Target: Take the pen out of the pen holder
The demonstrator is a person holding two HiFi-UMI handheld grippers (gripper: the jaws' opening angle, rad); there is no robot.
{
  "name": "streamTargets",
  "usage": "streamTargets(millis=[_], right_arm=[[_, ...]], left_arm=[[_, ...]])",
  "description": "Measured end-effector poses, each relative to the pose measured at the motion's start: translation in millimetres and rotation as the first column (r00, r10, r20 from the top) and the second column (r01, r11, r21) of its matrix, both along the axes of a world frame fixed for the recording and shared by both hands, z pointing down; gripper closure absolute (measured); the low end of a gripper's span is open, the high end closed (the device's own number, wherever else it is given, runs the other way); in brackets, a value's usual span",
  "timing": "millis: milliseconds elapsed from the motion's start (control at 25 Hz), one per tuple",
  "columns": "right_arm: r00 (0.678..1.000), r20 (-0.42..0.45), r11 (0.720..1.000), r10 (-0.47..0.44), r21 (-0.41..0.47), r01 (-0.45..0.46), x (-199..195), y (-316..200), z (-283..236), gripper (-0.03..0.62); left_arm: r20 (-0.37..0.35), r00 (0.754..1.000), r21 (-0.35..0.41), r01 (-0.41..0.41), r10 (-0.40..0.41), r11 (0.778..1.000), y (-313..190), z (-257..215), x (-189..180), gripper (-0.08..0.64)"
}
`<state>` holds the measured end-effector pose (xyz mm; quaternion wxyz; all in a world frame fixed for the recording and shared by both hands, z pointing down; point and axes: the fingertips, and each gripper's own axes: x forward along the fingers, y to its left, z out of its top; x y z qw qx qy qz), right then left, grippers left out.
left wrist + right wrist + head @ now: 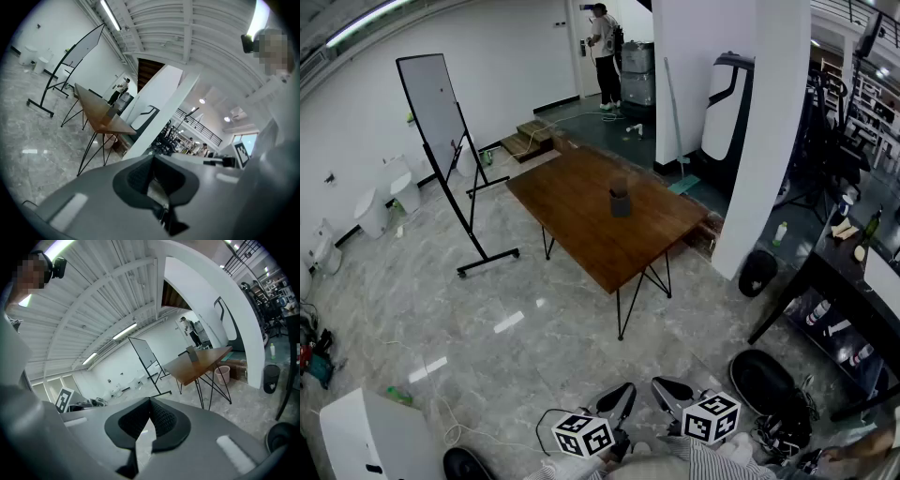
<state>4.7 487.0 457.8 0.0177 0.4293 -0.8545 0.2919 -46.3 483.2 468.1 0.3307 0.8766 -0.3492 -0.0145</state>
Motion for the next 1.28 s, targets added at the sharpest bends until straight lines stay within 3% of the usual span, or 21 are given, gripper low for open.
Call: streamTargets(millis=[680, 1040, 1280], right_arm=[[1.0, 0.015, 0.999, -0.026, -0.02, 0.026, 28.7, -18.4, 19.0, 0.592], [0.998, 0.011, 0.998, -0.06, -0.027, 0.06, 15.3, -96.2, 21.5, 0.592], [0.998, 0.005, 0.997, -0.058, -0.043, 0.058, 11.9, -164.4, 21.8, 0.592]], left_arm=[[0.017, 1.0, -0.001, -0.016, 0.016, 1.0, -13.7, 19.2, 38.1, 0.552], [0.038, 0.999, 0.032, 0.01, -0.011, 0.999, -101.7, 21.3, 23.1, 0.552], [0.031, 0.999, 0.036, -0.023, 0.022, 0.999, -170.4, 15.3, 25.9, 0.552]])
